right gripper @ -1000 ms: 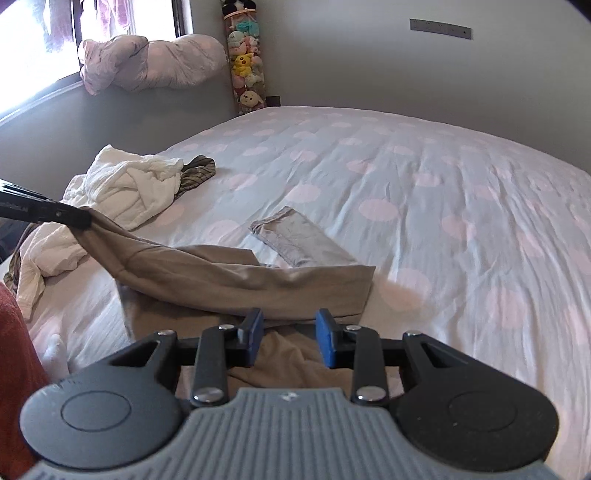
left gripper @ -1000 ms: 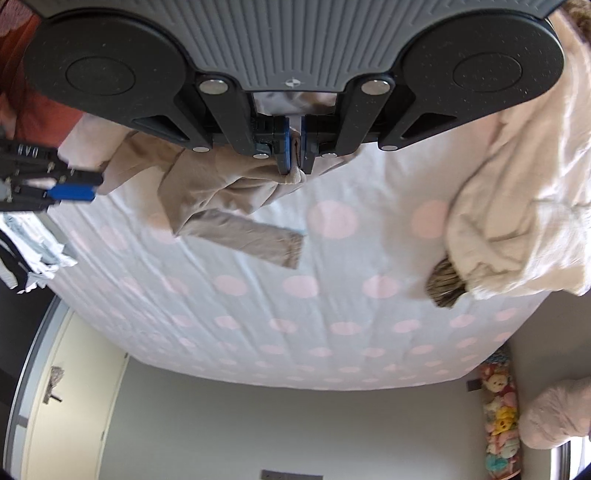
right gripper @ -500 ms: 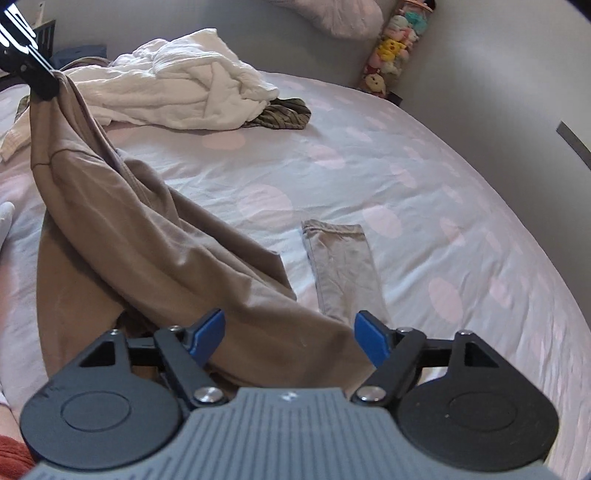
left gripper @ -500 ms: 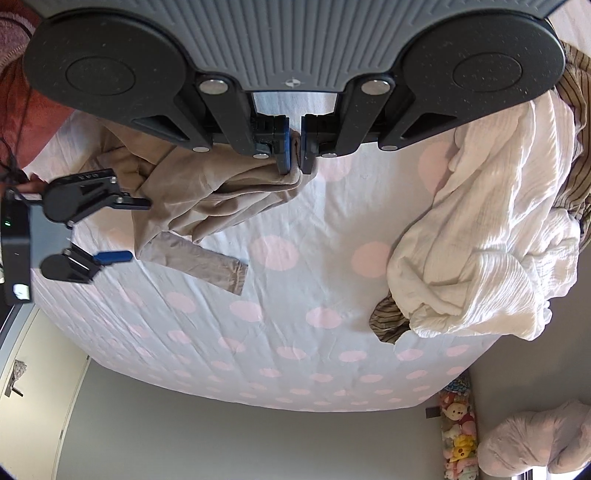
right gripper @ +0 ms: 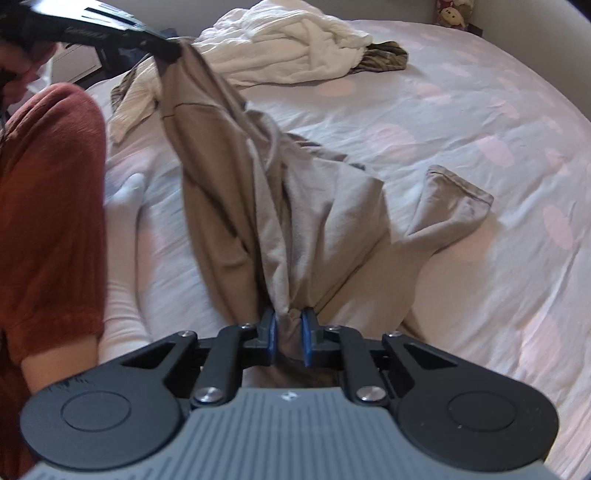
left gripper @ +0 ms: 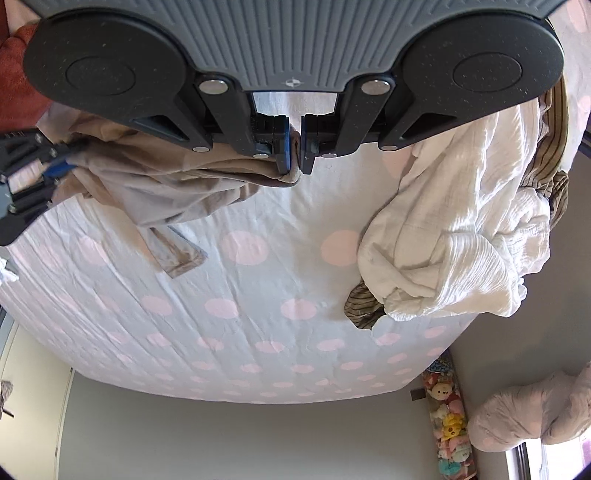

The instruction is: Fold clothes

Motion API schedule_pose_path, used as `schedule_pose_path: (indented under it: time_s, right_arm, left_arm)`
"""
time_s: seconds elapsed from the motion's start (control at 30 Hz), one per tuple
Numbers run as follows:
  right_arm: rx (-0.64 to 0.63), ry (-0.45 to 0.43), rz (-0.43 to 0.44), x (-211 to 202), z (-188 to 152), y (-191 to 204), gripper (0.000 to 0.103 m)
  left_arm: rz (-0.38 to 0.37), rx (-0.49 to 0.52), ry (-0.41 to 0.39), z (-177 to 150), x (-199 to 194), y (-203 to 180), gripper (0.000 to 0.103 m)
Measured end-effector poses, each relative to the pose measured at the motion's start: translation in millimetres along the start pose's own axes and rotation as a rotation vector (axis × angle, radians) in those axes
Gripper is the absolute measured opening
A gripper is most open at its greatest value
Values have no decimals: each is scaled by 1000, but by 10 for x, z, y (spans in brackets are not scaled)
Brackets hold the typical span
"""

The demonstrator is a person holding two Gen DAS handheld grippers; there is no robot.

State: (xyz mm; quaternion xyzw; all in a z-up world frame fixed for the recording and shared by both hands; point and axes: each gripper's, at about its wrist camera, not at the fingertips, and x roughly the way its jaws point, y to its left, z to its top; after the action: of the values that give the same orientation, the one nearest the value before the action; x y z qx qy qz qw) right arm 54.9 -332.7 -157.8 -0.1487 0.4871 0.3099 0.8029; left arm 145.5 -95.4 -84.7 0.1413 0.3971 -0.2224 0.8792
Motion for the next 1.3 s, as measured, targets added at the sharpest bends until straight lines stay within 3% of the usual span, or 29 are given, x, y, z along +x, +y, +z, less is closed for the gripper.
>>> schedule_pose_path:
  time_s: [0.07,0.2,0.33,0.43,0.6,0.77,0.8,0.83,0.87,1.03,1.3]
  right_arm:
    - [-27,25,19,0,-37,127,16]
    - [-61,15,31,-80,-50,192,40]
    - [-39,-53,-2,-266,70,59,42]
    - [65,-125,-22,-345,205,-182,50]
    - [201,-140,-37,-84,306,-321,51]
    - [253,-107,-9,221,258,-212,46]
    - [250,-101,-23,235,238,-184,38]
    - [247,-95,-38,249,217,-155,14]
    - [253,-100,-52,226,199,-150,6]
    - [270,-230,-179,-236,219,-222,4]
    - [256,-581,-465,-1626,533,-308,4]
  left_arm:
    - [13,35,17,-15,2,-39,3]
    - [11,48,32,-94,-31,-37,3]
    - [1,12,38,-177,-47,26,3]
    - [1,-7,42,-224,-40,51,3]
    - [-4,-36,37,-270,-71,73,3]
    - [-11,-33,11,-221,-137,51,3]
    - [-13,-32,5,-211,-150,46,3]
    - [-14,-31,0,-201,-163,42,3]
    - [-16,-26,-9,-185,-179,31,3]
    - [-18,10,-82,-33,-338,-42,3]
    - [10,118,-284,583,-982,-142,3]
